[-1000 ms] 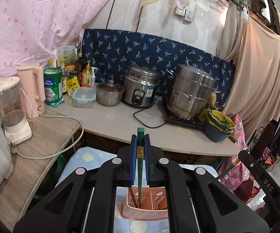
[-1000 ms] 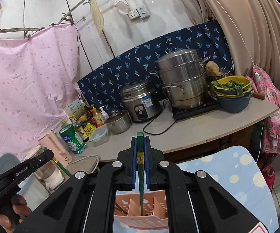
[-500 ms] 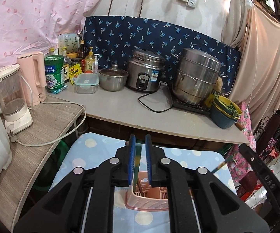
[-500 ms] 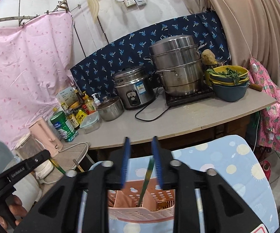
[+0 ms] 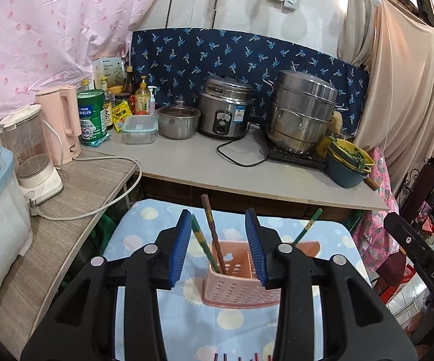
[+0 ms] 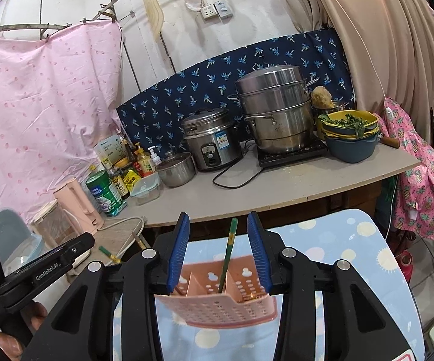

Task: Organize utensils
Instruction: 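Move both open tools back to the row of red chopsticks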

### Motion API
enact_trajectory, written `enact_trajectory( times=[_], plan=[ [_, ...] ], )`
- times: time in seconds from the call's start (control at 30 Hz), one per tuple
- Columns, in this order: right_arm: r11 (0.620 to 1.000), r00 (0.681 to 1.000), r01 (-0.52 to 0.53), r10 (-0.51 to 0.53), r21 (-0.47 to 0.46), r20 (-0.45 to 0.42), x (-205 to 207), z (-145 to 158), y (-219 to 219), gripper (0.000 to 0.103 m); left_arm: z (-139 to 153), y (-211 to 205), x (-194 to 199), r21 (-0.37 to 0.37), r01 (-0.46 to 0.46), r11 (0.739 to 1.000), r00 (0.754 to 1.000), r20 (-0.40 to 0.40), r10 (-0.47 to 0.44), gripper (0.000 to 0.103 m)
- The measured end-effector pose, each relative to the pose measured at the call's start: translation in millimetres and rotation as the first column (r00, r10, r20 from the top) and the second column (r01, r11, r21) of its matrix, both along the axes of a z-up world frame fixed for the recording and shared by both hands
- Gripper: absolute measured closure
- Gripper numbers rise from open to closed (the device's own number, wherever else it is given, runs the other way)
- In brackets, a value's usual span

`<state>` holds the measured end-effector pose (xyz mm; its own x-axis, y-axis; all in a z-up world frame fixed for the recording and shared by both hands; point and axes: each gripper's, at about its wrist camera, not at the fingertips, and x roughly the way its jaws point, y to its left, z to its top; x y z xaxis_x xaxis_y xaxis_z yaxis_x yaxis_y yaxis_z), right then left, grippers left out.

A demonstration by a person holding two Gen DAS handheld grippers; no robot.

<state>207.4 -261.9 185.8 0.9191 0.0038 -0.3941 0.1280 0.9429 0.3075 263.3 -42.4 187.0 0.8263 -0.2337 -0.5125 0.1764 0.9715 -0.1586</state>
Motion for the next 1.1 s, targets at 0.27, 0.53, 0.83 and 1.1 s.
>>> enact_trajectory(
  times=[0.27,0.53,0.83,1.1],
  plan=[
    [1.0,0.998,-0.006,0.005,-0.009,-0.056,-58,-20,7,0.064,-21,9,-45,0.033,0.027,0.999,0.999,-0.047,-0.025,0.067],
    [0.999,0.987,-0.02,0.012,-0.045,-0.158,-124,-64,22,0.064,-70,29,-95,0.055,0.029,0.998,0.989,-0.145,-0.02,0.067],
    [0.992,0.952,-0.047,0.009,-0.118,-0.306,-182,-125,43,0.064,-129,47,-148,0.073,0.046,0.996,0.97,-0.242,-0.027,0.067],
    [0.988,0.91,-0.095,0.037,-0.12,-0.413,-213,-176,62,0.064,-169,51,-183,0.096,0.083,0.992,0.948,-0.315,-0.049,0.067]
  ],
)
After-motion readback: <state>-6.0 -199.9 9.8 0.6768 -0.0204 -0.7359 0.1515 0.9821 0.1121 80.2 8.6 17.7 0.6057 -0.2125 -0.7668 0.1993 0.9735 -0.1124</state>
